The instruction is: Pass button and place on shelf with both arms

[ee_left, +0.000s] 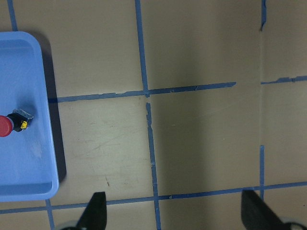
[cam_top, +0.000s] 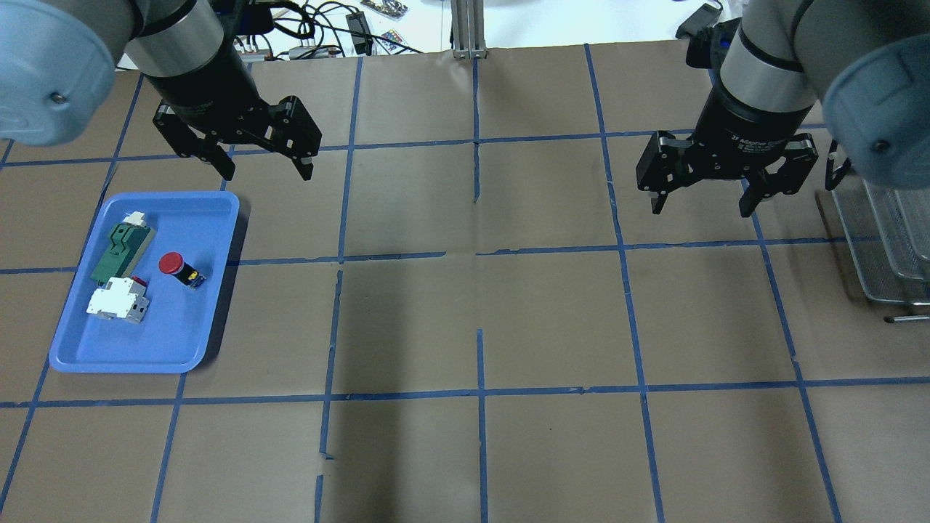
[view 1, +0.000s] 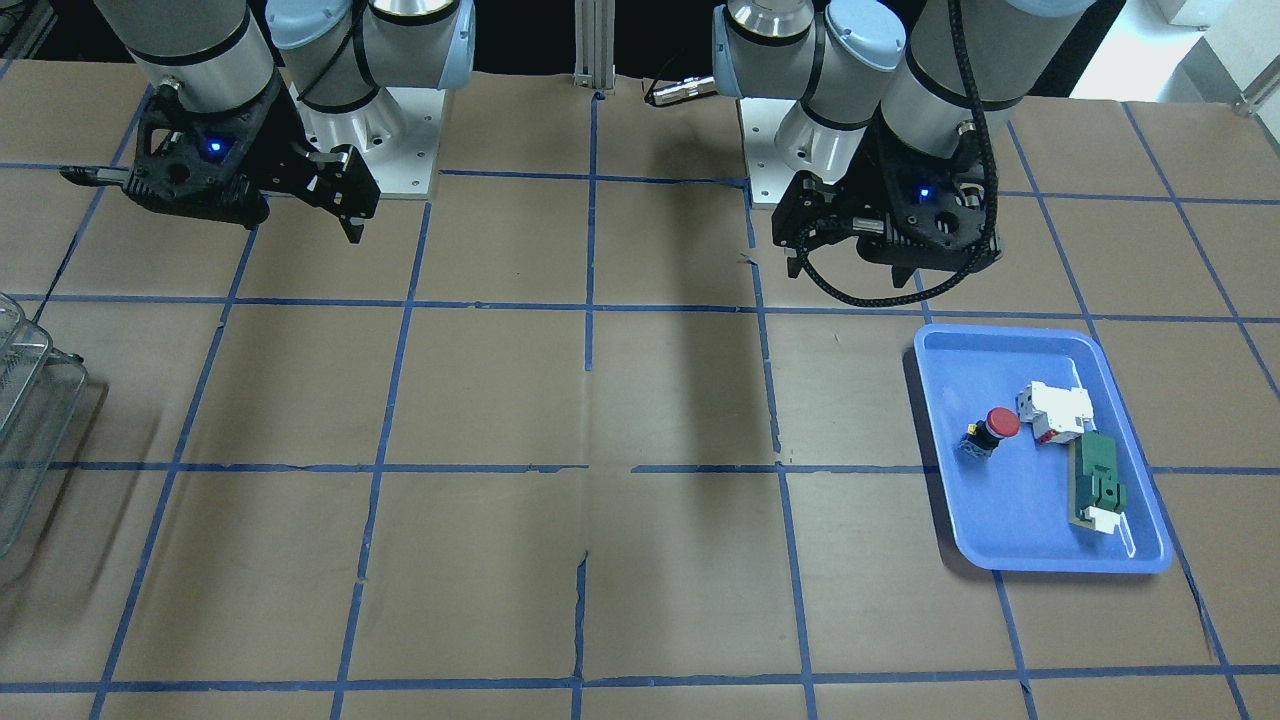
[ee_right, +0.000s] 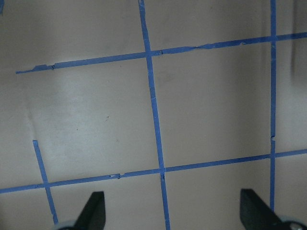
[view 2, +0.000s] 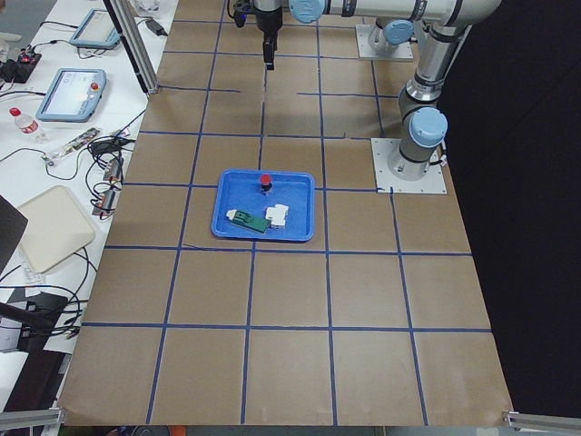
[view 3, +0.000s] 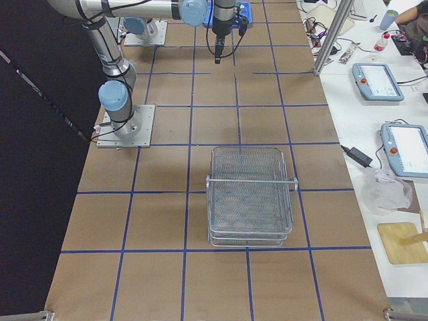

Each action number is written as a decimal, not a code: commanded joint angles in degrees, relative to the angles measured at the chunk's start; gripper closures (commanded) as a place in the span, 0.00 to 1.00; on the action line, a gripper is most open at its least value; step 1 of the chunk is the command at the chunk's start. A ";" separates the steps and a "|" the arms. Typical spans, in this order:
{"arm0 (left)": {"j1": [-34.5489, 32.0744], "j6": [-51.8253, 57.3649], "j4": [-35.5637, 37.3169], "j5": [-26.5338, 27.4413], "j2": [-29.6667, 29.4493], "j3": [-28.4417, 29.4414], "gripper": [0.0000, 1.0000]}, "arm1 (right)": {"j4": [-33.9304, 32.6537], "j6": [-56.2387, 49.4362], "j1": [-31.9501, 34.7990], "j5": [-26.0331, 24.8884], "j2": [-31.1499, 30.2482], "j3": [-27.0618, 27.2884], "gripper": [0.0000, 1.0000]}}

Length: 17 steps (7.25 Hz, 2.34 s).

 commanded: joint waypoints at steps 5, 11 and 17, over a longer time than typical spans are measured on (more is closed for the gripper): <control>13.18 9.61 0.10 0.76 0.19 -3.08 0.00 | -0.09 0.00 0.12 -0.01 -0.07 0.09 0.00; 24.84 21.62 28.98 1.20 -13.32 -18.11 0.00 | -0.79 0.00 0.12 0.52 -0.16 1.05 0.00; 27.57 22.68 32.17 3.84 -14.94 -23.48 0.19 | -1.40 4.10 -0.31 1.13 -0.07 0.70 0.00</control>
